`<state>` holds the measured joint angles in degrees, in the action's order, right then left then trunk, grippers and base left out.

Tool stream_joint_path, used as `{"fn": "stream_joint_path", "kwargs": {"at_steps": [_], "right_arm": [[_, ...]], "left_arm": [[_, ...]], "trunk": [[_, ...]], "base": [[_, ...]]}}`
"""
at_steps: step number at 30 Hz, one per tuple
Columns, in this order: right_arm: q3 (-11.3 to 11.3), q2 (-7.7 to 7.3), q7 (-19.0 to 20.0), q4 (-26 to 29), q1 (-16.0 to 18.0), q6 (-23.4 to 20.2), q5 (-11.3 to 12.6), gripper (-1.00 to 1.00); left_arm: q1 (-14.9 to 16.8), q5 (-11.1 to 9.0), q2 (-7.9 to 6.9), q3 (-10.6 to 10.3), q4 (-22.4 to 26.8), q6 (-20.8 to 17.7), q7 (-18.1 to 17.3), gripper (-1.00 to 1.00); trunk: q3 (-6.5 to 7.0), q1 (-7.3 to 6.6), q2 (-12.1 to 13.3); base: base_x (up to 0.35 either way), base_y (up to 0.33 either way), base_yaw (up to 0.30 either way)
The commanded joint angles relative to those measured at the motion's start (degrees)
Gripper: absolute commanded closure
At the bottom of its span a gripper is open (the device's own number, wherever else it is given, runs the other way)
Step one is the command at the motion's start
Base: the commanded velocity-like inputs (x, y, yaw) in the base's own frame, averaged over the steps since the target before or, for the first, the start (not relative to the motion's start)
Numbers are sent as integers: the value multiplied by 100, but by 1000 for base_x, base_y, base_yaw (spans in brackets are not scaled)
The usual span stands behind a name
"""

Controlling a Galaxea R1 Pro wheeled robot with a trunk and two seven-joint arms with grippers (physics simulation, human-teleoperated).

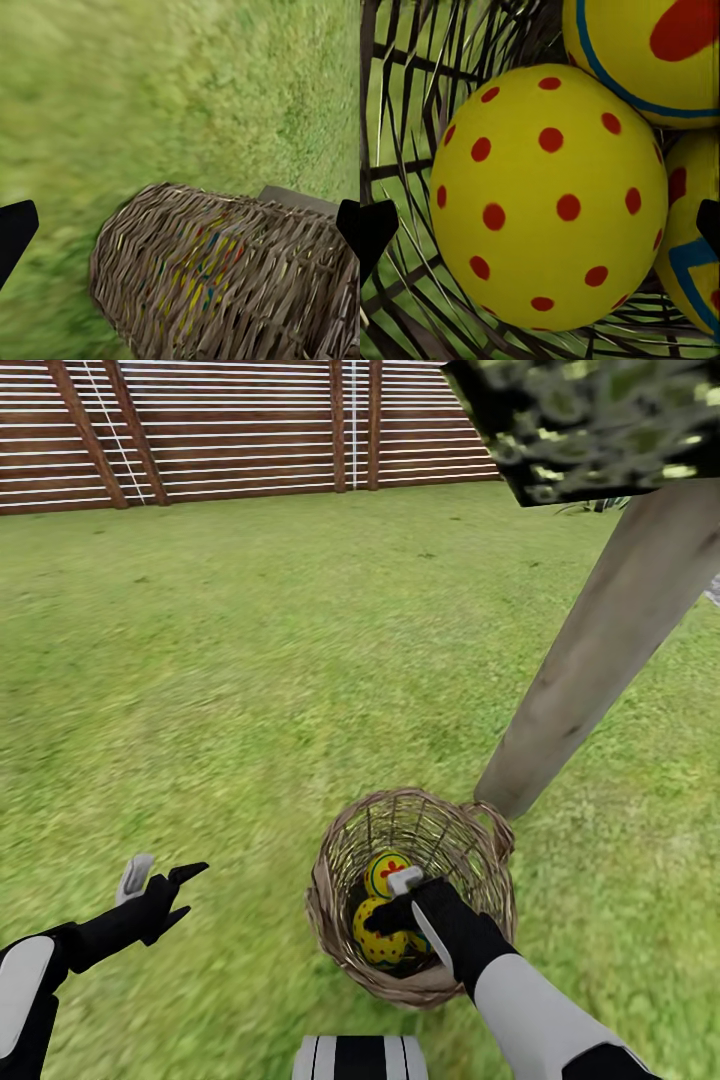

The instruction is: Take the three Easter eggs out of the wicker basket on the lawn in the garden, then place them on the lawn next to a single tree (choose any tree) so that all three eggs are next to the same tree and none are left in the basket.

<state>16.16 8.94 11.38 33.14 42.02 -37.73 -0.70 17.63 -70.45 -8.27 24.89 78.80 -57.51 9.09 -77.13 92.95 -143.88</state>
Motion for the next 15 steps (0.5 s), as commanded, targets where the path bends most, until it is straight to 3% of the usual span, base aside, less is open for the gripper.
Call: {"fn": "stream_joint_path", "kwargs": {"at_steps": [1,6,15], "right_arm": [[10,1,-45,9,4,-25,-8,-100],[4,26,-454,-94,160,-24,13,-100],[1,29,-475,-71,210,-16,9,-100]], "left_arm": [[3,-62,1,5,4,-24,57,-100],[3,-65,1,7,-3,-24,57,-100],[3,-65,1,6,-13,-24,57,-100]], "trunk": [[-4,-1,-2],[-71,7,-6],[-270,30,-18]], "base": [[0,0,0],[0,0,0],[0,0,0]]}}
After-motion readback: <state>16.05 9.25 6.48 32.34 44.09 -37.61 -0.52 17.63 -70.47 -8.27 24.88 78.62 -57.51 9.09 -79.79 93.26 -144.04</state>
